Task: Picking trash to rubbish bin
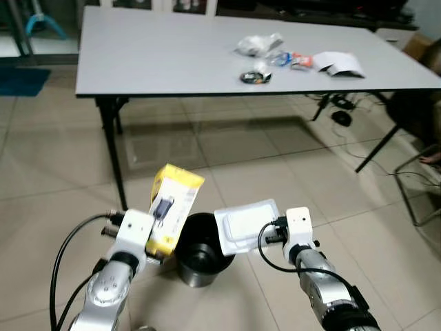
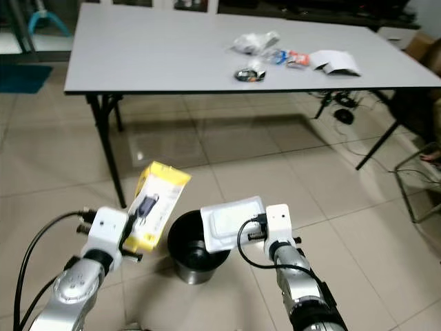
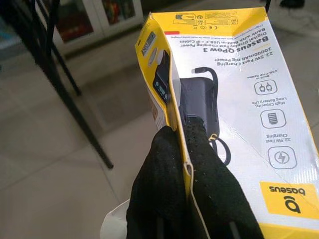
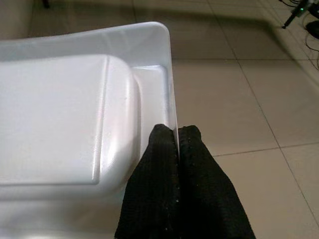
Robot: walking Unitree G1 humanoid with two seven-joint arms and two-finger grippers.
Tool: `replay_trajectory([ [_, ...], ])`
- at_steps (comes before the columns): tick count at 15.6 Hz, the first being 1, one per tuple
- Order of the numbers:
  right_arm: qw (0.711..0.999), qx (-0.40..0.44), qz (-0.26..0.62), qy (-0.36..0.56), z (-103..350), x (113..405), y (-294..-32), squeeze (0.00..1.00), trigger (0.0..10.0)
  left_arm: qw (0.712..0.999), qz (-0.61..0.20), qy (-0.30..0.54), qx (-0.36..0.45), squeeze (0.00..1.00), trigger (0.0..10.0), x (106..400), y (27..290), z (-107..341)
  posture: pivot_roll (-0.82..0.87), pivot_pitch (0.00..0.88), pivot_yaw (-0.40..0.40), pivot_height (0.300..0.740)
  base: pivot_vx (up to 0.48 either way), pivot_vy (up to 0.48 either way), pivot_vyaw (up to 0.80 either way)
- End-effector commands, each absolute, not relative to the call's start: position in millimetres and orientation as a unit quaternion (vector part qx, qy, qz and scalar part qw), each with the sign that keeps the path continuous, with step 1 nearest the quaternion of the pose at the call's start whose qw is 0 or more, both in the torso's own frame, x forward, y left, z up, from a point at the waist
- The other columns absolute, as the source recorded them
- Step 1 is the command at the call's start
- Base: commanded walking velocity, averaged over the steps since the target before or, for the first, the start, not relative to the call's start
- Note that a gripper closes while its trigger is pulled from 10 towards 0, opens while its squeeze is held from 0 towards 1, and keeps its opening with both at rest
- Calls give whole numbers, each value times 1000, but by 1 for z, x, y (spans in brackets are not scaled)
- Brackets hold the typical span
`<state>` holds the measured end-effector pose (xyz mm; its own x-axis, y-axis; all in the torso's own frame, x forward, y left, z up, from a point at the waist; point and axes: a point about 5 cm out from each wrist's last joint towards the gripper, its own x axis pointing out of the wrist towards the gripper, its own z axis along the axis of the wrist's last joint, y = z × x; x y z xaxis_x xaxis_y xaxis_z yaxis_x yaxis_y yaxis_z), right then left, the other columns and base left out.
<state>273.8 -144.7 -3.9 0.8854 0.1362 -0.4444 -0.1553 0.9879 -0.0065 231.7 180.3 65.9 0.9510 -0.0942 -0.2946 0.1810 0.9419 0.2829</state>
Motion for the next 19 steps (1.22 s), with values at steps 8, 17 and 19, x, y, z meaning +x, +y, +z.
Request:
replay_trajectory([
  [8,968,-27,80,235,2,276,-145,0,10000,975,-77,137,156,0,10000,235,178,63,70,10,-142,740,293,0,0],
  [17,967,-29,83,239,2,277,-142,0,10000,975,-82,135,157,0,10000,236,179,63,72,9,-136,740,314,0,0],
  [19,967,-29,82,239,2,277,-142,0,10000,975,-83,135,158,0,10000,236,179,63,72,9,-135,740,343,0,0],
])
